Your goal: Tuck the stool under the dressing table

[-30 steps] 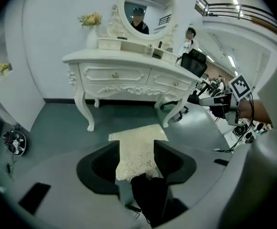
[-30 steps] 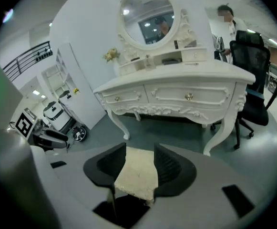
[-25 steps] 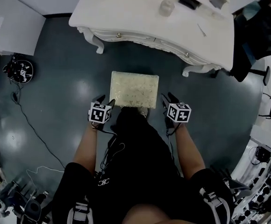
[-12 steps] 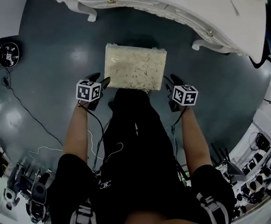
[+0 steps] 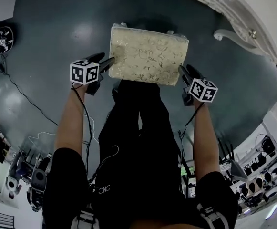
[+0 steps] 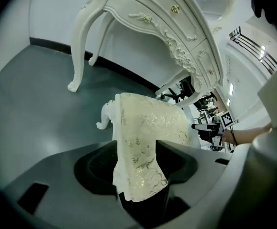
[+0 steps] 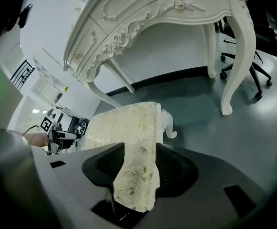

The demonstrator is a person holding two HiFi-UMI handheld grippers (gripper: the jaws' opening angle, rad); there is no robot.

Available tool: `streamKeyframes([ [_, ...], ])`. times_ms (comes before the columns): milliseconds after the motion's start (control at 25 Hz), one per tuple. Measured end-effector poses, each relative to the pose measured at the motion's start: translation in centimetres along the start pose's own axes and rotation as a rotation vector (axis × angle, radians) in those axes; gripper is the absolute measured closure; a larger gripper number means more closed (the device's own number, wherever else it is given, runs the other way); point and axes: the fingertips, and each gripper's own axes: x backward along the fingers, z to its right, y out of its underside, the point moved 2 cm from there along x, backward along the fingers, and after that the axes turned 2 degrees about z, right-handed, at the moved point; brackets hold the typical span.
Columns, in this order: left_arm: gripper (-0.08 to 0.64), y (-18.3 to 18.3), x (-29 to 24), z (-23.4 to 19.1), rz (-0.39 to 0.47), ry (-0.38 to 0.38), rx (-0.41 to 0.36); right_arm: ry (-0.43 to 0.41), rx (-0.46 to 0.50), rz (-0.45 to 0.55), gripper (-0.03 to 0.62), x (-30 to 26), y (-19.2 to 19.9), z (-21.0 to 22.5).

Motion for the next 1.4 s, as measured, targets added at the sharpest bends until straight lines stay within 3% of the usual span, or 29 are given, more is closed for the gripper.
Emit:
streamKeyframes([
  [200, 0.308, 0.5, -2.1, -2.0, -0.015, 0.042, -0.01, 0.002, -0.006, -0.004, 0.371, -1.7, 1.2, 1.2],
  [480, 0.308, 1.6, -3.6, -2.7, 0.025, 0.191, 0.147, -0.119, -0.029, -0.032, 0.368, -2.9, 1.6, 2.4],
  [600, 0.308, 1.8, -3.9, -2.9, 0.028, 0.237, 0.174, -0.174, -0.035, -0.056, 0.365, -3.4, 1.6, 2.6],
  [1080, 0.321, 2.1, -5.0, -2.9, 0.095, 0.29, 0.215, -0.373, -0.122, -0.094, 0.285, -4.9, 2.0, 3.7],
  [1240, 0.324, 2.3, -5.1, -2.8, 0.106, 0.296, 0.19, -0.474, -0.168, -0.091, 0.347, -5.0, 2.1, 3.3],
  [1400, 0.328, 2.1, -5.0, -2.8, 0.099, 0.301, 0.187, -0.51, -0.201, -0.075, 0.356, -5.0, 2.1, 3.2],
])
